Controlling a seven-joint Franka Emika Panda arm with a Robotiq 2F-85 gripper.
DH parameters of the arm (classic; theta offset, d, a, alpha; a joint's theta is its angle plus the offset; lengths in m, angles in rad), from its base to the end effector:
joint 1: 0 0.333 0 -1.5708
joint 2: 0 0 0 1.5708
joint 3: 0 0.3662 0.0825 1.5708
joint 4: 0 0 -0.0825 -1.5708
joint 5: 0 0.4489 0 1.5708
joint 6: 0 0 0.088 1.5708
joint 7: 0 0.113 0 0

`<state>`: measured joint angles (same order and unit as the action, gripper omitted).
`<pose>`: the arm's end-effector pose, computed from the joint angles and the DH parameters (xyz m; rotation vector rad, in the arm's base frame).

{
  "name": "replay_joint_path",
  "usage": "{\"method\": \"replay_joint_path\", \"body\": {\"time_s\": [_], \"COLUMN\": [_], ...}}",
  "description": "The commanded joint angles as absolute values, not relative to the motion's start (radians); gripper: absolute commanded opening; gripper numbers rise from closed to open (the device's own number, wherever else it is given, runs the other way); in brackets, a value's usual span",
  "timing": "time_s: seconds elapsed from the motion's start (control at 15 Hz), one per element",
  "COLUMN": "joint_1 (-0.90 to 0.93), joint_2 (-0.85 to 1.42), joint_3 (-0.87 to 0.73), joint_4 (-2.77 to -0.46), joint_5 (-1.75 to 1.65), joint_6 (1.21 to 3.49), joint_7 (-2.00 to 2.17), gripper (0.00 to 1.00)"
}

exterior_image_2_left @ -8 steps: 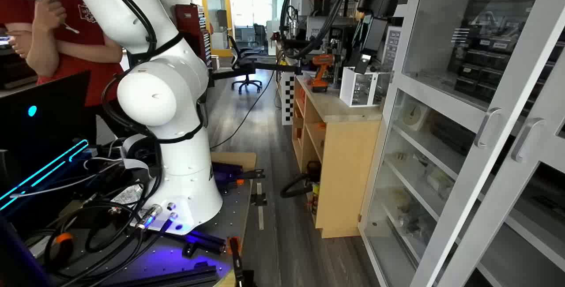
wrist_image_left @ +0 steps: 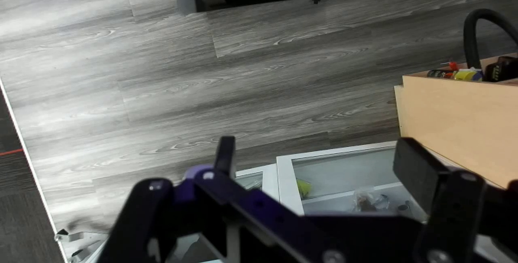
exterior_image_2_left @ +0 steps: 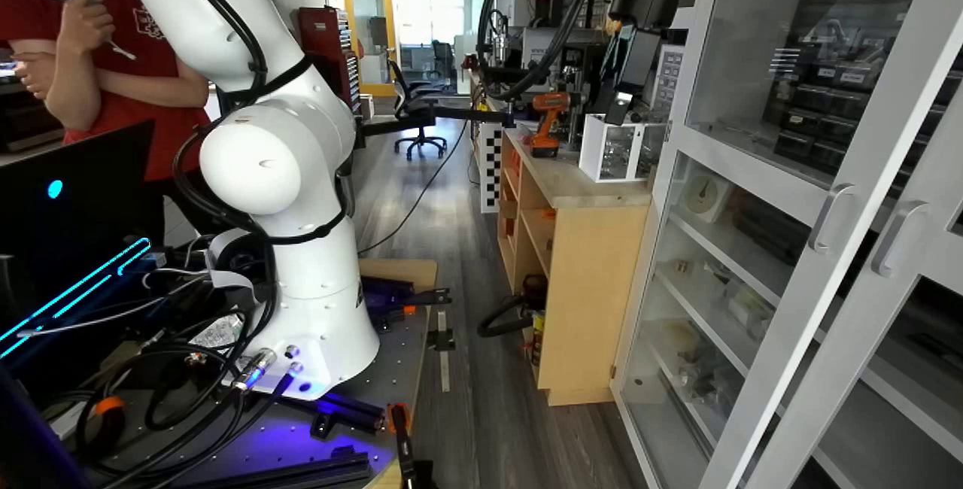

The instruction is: Open the cabinet drawer.

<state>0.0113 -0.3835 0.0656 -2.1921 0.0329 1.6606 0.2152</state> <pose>0.4639 0.0424 0.5527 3.1109 -0.2342 -0.2317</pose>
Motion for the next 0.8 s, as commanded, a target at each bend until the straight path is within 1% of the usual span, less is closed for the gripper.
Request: {"method": "replay_joint_path", "body": {"time_s": [0.0,0.53,0.73], "joint_1": [0.01,0.01,0.012], "joint_2": [-0.383,-0.383,-0.374], "joint_3": [0.066,0.066,0.062], "joint_4": [-2.19,-2.19,-2.189], "joint_5": [0.033,0.033,0.045], "joint_6": [1.658,1.658,1.695], "joint_7": [0.215,0.215,0.206], "gripper": [1.0,1.0,1.0]}}
